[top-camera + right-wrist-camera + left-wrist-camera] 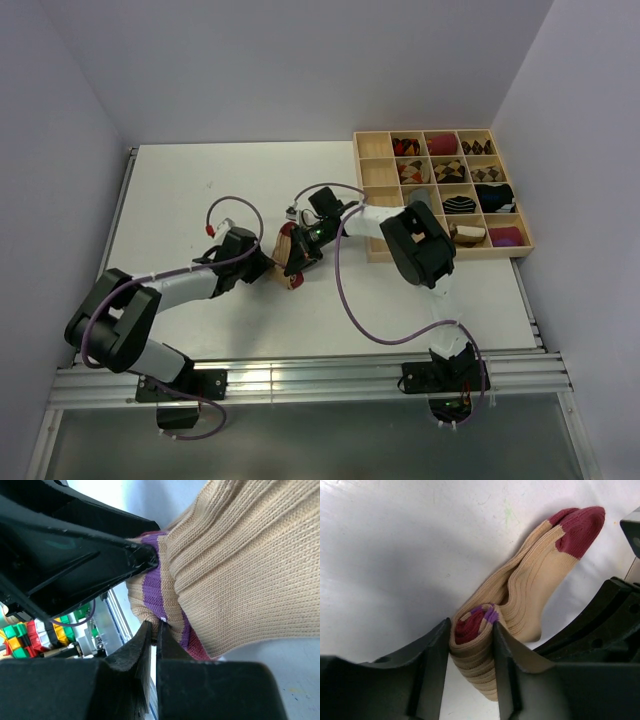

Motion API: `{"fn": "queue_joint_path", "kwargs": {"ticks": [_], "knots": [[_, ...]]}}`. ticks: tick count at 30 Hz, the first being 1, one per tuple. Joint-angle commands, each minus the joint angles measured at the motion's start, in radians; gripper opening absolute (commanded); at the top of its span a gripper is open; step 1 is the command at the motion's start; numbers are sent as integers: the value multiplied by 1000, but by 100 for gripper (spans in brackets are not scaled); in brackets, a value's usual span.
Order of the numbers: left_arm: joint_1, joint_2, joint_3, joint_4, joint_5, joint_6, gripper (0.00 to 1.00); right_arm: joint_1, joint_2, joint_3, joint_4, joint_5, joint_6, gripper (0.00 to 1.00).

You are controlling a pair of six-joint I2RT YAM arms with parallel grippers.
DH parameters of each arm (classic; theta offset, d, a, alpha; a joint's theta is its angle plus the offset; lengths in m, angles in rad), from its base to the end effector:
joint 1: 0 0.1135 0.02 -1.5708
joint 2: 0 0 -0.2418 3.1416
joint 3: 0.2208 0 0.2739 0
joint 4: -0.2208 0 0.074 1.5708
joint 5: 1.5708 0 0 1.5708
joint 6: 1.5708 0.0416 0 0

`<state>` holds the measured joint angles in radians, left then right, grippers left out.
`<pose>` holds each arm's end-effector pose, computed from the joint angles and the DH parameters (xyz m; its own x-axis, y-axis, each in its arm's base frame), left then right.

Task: Roll the socks
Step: Roll the sock at the center of the board.

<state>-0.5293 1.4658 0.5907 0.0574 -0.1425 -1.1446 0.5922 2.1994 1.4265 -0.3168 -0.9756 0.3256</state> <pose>0.2540 -0.1417 0.1032 -0.6391 -0.6703 -0.3771 -0.4014 0.7089 -0.5799 0.3462 0.2744 0.0791 -0.8987 -0.3884 -0.2036 -0.3625 0.3964 0.8435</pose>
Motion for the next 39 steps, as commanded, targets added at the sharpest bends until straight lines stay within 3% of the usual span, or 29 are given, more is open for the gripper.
{"fn": "queue_joint_path", "kwargs": {"ticks": [1,2,6,9,10,13,16,26,30,39], "knots": [[-6,48,24,-54,0,11,33,-6,-10,-52,53,229,-37,0],[-6,56,32,-92,3,17,22,-5,-21,-67,62,232,-39,0],[-1,83,96,-185,6,65,0,12,-111,-136,142,274,-65,10],[28,91,135,-240,35,126,0,44,-234,-230,238,352,-97,28],[35,99,149,-254,52,147,0,53,-298,-253,258,383,-108,40],[55,134,227,-339,64,241,0,107,-433,-359,373,556,-147,57],[71,171,300,-419,89,316,0,185,-533,-469,464,766,-250,66],[112,338,512,-565,190,483,0,498,-520,-502,616,1314,-565,74],[111,357,537,-577,196,496,0,564,-451,-468,654,1420,-655,76],[111,355,538,-582,196,508,0,621,-304,-400,659,1486,-750,76]]}}
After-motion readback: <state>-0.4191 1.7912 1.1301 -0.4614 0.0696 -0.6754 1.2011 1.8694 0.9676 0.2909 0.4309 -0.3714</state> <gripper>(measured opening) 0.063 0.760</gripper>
